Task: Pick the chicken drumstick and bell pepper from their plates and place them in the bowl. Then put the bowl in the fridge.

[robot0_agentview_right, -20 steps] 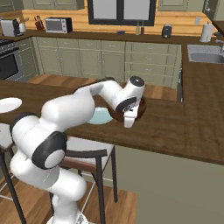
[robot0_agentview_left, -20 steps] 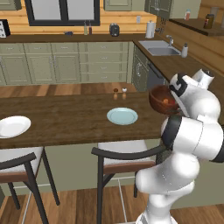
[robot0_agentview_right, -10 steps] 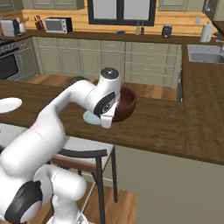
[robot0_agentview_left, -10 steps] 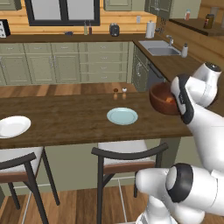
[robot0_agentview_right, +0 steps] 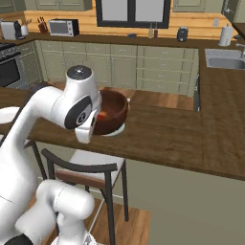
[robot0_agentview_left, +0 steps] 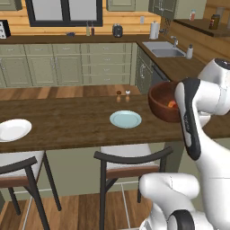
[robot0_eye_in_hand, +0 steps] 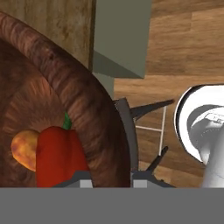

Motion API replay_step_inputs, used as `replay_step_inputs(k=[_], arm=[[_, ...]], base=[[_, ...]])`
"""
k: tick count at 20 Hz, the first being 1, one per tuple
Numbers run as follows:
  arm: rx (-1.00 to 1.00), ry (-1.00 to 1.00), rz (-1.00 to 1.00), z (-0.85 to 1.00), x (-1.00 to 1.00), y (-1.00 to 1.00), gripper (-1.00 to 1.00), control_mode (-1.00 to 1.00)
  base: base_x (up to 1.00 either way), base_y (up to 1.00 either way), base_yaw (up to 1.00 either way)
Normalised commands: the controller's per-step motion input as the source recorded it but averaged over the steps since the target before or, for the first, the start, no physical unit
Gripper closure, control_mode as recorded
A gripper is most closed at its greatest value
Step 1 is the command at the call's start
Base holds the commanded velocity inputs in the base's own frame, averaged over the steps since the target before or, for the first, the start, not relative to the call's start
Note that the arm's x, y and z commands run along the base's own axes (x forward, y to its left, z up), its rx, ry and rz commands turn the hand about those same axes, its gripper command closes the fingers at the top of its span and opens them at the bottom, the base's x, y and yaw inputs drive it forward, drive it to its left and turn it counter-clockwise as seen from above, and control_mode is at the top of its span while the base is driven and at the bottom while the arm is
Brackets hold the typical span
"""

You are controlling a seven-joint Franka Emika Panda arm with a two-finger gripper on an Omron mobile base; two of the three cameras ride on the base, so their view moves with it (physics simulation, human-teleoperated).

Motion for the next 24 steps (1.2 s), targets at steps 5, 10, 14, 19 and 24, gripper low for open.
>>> replay_step_inputs(k=[5,10,14,19,24], arm=[[0.00,-0.01,0.00,0.41,-1.00,0.28,1.00,-1.00],[0.00,0.00,0.00,0.00,0.00,0.00,1.00,1.00],[0.00,0.00,0.00,0.00,0.00,0.00,1.00,1.00],[0.00,0.00,0.00,0.00,0.00,0.00,1.00,1.00],[0.00,0.00,0.00,0.00,0.00,0.00,1.00,1.00]], base=[[0.00,0.00,0.00],[-1.00,0.49,0.00],[-0.92,1.00,0.03],[-0.11,1.00,-0.01],[0.05,1.00,-0.01]])
